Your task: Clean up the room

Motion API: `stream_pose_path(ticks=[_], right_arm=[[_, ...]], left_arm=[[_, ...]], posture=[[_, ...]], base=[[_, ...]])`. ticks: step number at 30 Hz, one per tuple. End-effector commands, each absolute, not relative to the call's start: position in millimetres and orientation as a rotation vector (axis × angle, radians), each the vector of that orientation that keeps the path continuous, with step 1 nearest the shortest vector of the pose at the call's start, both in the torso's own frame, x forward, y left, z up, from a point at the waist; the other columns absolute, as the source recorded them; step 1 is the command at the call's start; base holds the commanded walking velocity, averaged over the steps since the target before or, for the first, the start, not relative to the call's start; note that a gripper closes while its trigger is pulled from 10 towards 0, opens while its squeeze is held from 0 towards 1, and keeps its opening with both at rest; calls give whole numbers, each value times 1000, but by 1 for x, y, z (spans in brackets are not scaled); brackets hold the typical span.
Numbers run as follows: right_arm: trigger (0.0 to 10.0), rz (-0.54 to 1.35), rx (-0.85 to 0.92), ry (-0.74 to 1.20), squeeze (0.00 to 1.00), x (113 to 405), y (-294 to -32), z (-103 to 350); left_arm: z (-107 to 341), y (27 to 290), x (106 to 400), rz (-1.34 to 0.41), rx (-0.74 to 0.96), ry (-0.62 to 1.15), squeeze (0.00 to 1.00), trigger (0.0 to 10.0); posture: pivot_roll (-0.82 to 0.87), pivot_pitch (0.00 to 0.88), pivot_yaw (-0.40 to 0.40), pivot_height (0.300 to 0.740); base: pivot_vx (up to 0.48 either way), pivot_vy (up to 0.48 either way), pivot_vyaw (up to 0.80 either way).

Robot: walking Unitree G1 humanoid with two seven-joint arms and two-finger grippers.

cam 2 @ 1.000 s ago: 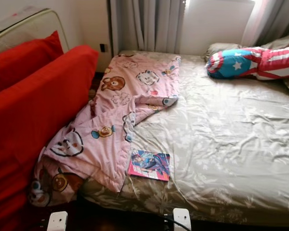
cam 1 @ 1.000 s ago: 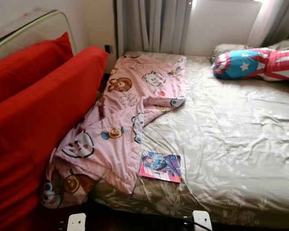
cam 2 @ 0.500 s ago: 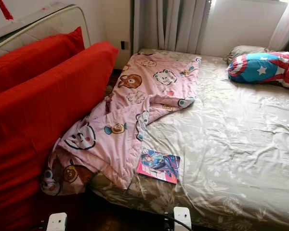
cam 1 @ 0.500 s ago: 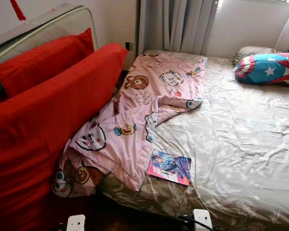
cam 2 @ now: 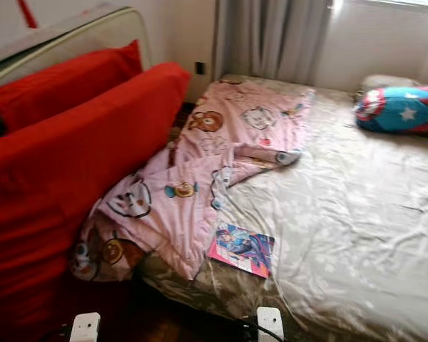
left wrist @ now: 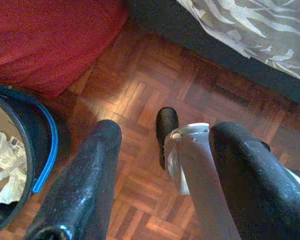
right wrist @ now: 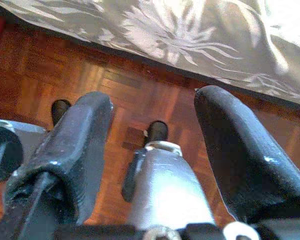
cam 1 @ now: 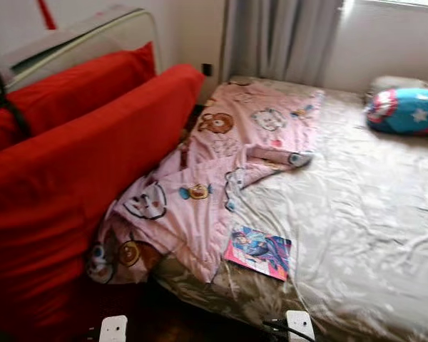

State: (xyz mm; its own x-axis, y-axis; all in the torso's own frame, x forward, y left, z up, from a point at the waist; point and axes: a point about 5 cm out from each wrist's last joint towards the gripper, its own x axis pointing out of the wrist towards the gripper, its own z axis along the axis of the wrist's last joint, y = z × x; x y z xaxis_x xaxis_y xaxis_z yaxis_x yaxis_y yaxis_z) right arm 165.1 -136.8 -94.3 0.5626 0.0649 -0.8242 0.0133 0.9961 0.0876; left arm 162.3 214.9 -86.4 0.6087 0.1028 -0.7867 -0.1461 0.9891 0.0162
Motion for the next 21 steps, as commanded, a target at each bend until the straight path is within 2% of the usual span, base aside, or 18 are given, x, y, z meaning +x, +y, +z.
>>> stream_pose_path(ticks=[1, 11, 17, 21], right_arm=[[10000, 22, 91, 977, 0, 161, -139, -96], [10000, 44, 66, 973, 0, 163, -139, -95], [10000, 46, 61, 973, 0, 163, -140, -95], [10000, 32, 75, 973, 0, 163, -140, -95]], left_arm=[[-87, 213, 162, 134, -47, 911, 0, 10000], [-86, 213, 164, 140, -48, 895, 0, 10000], [-86, 212, 165, 141, -50, 890, 0, 10000], [-85, 212, 165, 144, -52, 886, 0, 10000]], posture=[[11, 0, -29, 740], [10, 13, -32, 740], [10, 21, -35, 740], [11, 24, -37, 740]], base=[[0, 0, 0], [78, 0, 0], [48, 0, 530], [73, 0, 0]])
